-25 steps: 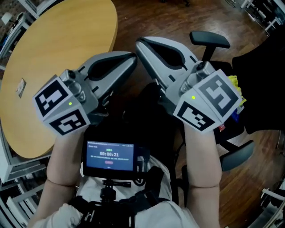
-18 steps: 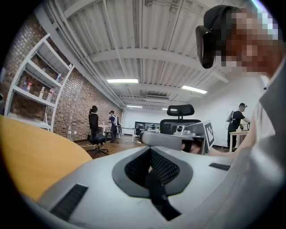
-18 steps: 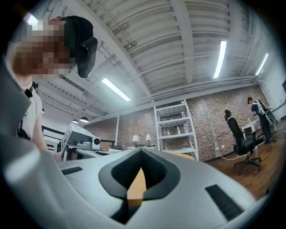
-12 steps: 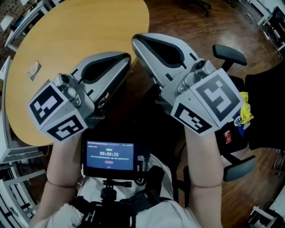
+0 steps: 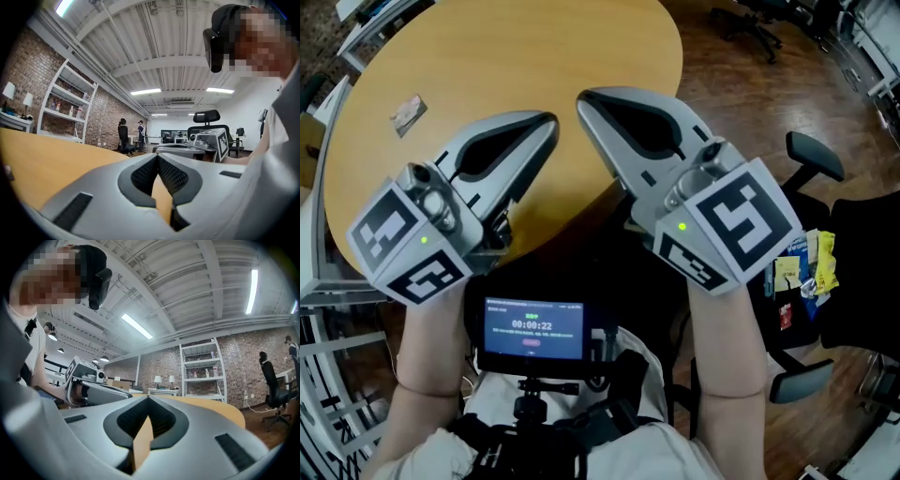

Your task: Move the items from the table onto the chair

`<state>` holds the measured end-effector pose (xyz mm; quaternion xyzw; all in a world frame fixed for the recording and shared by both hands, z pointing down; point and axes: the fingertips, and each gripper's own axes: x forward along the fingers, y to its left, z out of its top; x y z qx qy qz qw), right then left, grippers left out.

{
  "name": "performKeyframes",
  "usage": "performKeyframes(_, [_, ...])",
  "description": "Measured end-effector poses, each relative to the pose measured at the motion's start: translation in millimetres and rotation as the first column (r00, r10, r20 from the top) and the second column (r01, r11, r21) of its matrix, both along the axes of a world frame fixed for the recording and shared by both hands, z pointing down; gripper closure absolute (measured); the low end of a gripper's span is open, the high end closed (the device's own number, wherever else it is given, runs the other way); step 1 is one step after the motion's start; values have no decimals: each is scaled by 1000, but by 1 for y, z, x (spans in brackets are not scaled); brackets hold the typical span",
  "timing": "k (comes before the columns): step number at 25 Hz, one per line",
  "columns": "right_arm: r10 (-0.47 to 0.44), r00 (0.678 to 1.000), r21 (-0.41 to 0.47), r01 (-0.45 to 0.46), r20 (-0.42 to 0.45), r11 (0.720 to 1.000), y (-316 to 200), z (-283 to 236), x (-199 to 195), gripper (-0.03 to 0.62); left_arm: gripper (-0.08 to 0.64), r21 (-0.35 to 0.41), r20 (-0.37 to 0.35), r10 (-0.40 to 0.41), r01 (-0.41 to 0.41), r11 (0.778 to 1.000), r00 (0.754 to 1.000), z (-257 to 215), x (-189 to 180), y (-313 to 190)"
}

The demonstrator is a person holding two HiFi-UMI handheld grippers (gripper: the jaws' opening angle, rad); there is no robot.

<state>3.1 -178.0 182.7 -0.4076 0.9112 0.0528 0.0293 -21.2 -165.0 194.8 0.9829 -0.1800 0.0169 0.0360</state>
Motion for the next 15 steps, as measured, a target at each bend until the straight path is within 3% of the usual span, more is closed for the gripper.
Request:
performKeyframes(7, [-95,995,-9,95,4,995,-18,-1,-61,589,554,2,10,-105,105,994,994,1,-65,-22])
performKeyframes(15, [-214,977,-34,213,-6,976,-30,12,-132,589,554,8,51,-256,256,967,965,18,-144,-36])
